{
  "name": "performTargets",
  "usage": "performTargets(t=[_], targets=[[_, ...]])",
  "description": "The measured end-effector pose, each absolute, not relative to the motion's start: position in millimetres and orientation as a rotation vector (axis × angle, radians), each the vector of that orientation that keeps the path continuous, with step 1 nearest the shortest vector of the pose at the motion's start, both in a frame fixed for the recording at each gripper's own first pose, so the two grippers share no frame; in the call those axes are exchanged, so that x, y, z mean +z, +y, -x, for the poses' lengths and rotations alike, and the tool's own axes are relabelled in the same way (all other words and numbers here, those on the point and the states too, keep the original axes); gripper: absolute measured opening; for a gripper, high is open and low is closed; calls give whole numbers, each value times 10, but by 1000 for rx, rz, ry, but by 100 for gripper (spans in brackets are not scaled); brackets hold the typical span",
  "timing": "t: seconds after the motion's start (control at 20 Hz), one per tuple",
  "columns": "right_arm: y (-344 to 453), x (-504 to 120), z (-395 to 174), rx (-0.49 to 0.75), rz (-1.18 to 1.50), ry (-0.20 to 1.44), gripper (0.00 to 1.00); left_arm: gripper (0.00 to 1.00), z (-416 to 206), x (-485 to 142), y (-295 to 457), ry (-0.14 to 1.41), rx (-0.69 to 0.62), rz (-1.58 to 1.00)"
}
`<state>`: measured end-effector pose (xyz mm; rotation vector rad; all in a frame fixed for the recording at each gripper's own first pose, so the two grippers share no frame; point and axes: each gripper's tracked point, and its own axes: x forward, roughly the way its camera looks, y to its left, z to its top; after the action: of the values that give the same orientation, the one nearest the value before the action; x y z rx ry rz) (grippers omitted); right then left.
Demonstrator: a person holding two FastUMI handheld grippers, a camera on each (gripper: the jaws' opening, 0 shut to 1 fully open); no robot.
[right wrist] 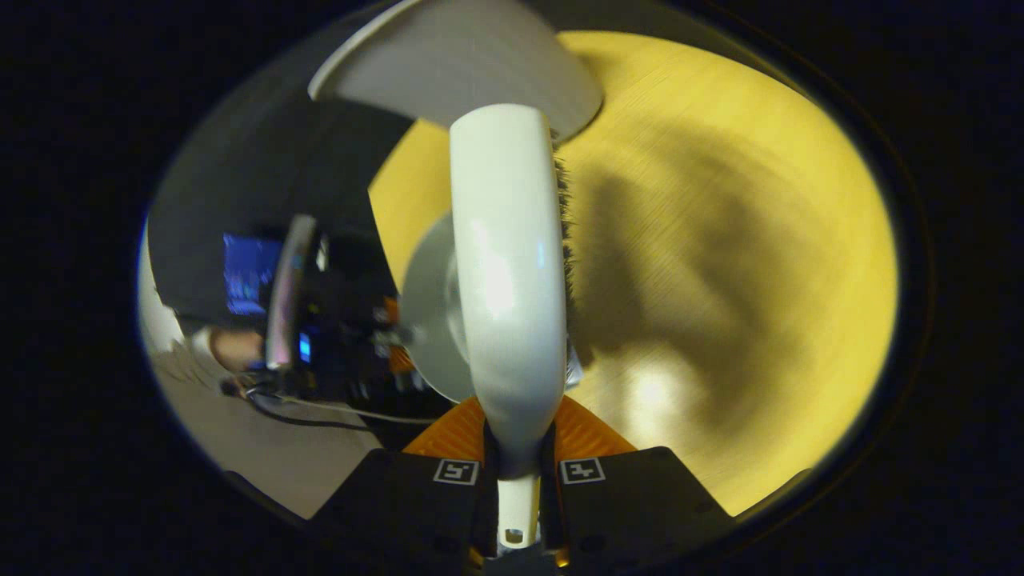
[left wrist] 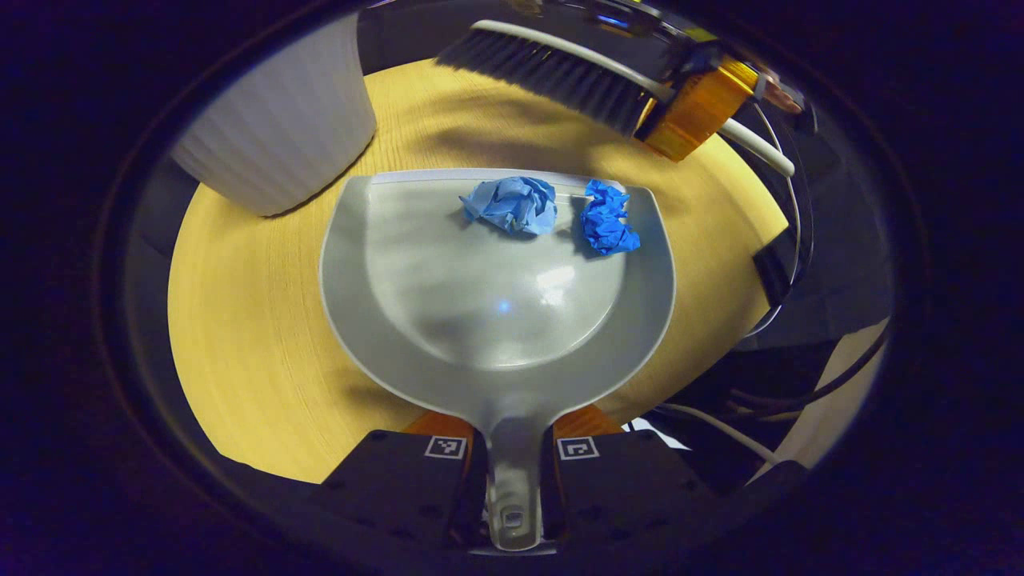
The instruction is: Pick up the small broom and dustpan from the desktop, sweep the trash into the dustpan with the broom, and then empty the trash into the garbage bin.
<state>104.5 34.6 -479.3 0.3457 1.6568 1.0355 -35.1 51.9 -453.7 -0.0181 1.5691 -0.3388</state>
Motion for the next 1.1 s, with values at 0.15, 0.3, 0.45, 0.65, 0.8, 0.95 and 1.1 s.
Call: performTargets(t=[0.15, 0.3, 0.45, 0.65, 0.8, 0.95, 1.1], targets=[[-62, -4761, -1185, 831, -461, 1470, 22, 25, 325, -4458, 488, 1444, -320, 71], [-141, -4694, -1245, 669, -596, 1261, 22, 25, 264, -4363, 496, 1328, -310, 139], [-70, -4713, -1247, 561, -737, 1079, 22, 25, 16, -4058, 587, 1218, -291, 183], [-35, -4837, -1252, 458, -834, 890, 22, 25, -181, -3801, 660, 1097, -272, 169], [5, -4966, -1226, 447, -830, 839, 22, 25, -354, -3587, 767, 1043, -252, 180], [-145, -5048, -1221, 441, -790, 797, 22, 25, -418, -3483, 866, 999, -197, 172], [-258, -5136, -1250, 440, -758, 768, 22, 25, -543, -3383, 1024, 942, -126, 117]])
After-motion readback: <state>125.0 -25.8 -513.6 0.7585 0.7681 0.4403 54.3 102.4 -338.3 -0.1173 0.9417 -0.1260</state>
